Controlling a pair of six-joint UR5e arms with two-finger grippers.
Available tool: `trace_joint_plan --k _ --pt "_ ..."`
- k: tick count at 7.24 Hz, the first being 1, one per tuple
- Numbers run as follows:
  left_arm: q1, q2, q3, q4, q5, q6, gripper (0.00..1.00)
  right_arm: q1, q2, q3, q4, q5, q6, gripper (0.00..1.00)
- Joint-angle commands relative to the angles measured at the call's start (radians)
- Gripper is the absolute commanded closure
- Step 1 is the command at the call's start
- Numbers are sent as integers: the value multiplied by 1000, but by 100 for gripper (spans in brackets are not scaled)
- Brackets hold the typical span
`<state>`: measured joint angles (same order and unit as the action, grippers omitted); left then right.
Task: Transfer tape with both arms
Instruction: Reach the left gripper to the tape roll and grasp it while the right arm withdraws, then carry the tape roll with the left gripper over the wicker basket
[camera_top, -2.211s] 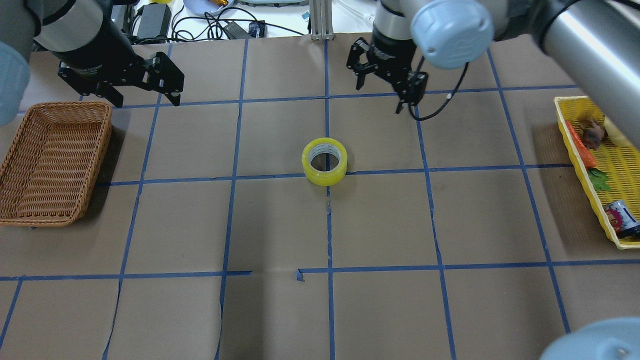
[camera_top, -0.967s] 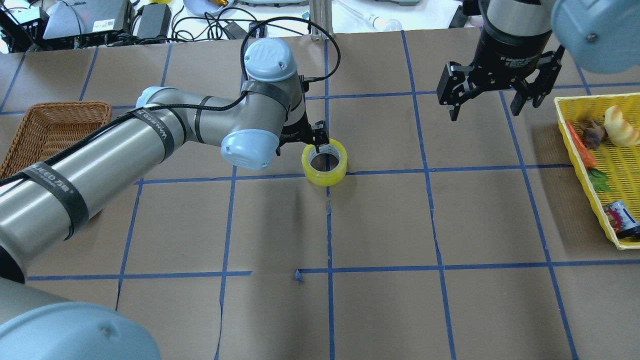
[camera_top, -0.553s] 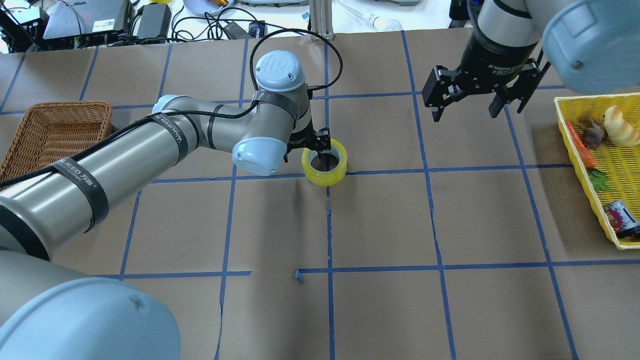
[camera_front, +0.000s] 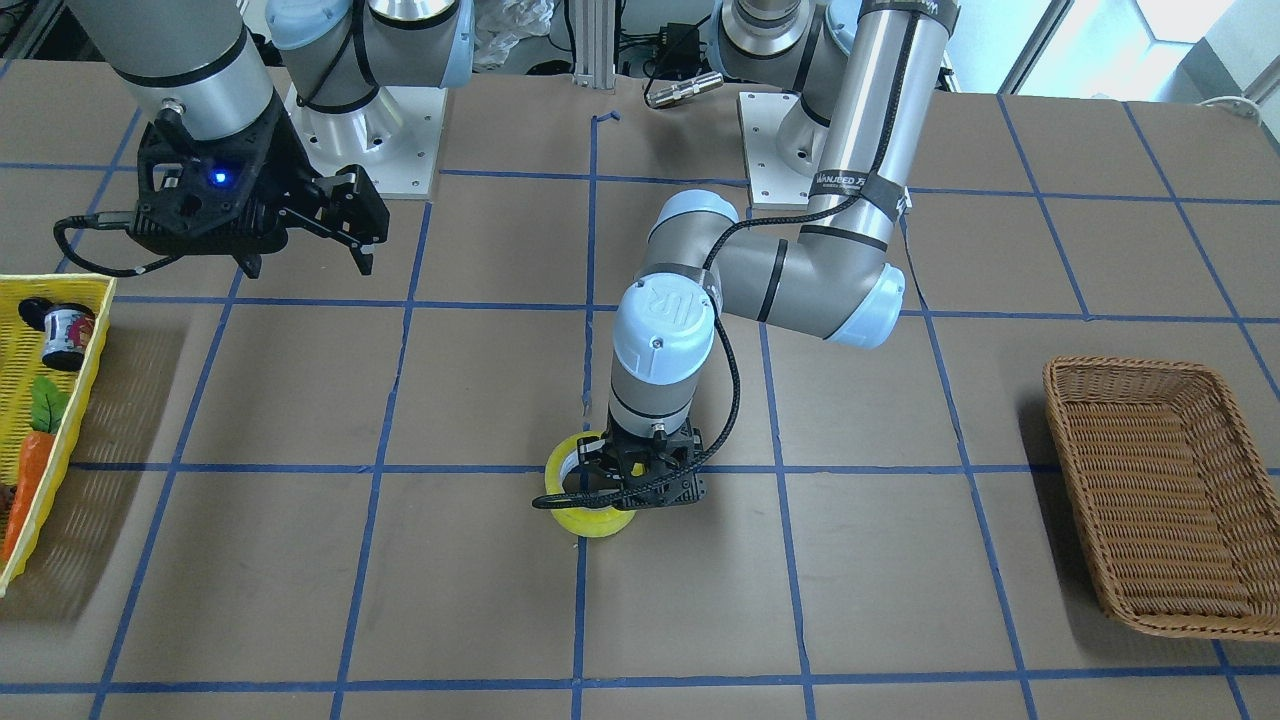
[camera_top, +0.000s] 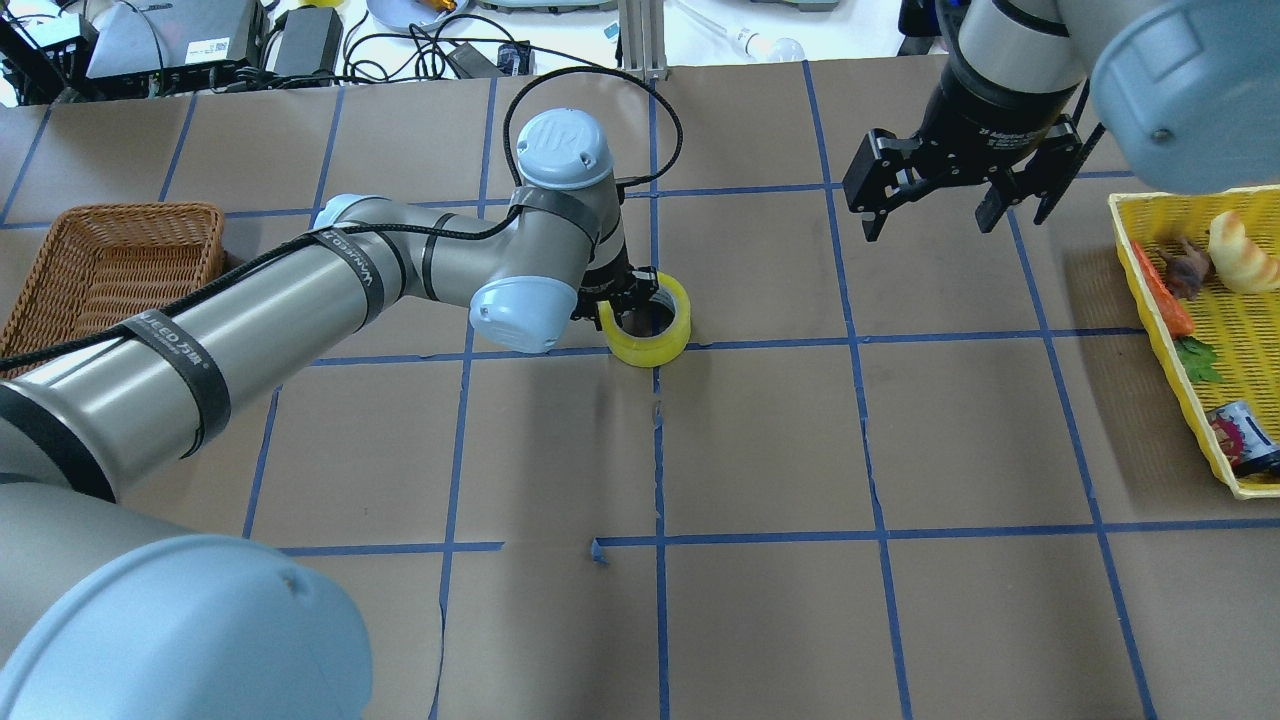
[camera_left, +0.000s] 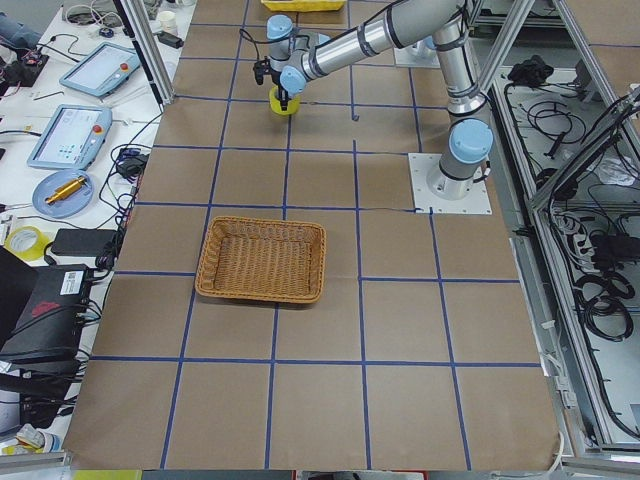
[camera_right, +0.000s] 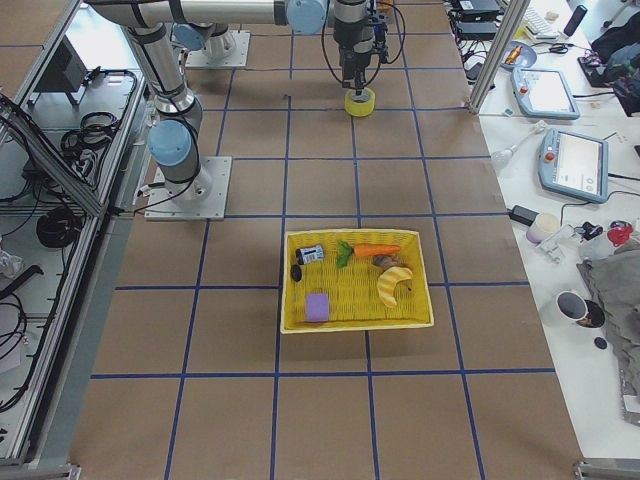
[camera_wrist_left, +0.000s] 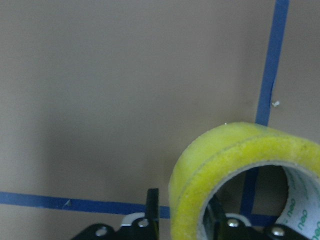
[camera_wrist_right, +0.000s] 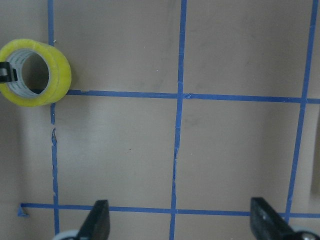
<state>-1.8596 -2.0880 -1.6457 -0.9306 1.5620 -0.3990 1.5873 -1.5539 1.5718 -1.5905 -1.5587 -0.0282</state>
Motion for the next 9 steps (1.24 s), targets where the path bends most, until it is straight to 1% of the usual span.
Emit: trace_joint_plan --k 1,2,3,4,5,6,7,8,9 --pt "81 95 77 -185 29 201 100 -1 -1 2 1 -1 2 0" --pt "185 144 142 -358 29 335 100 0 -2 2 1 -4 2 0" --pt "289 182 165 -425 30 476 100 0 -2 4 4 -10 2 0" --pt "377 209 156 -433 106 609 100 0 -3 4 6 -11 2 0" --pt "493 224 156 -451 115 744 100 0 -5 4 9 -12 4 0" --pt "628 221 156 -491 66 817 100 0 -8 4 17 -15 2 0" --pt "745 192 173 -487 61 1000 100 2 -9 7 18 -17 2 0" --pt "826 180 179 -484 69 1063 100 2 -14 20 17 -18 2 0" --pt "873 155 188 -434 67 1106 100 2 -20 27 17 -23 2 0"
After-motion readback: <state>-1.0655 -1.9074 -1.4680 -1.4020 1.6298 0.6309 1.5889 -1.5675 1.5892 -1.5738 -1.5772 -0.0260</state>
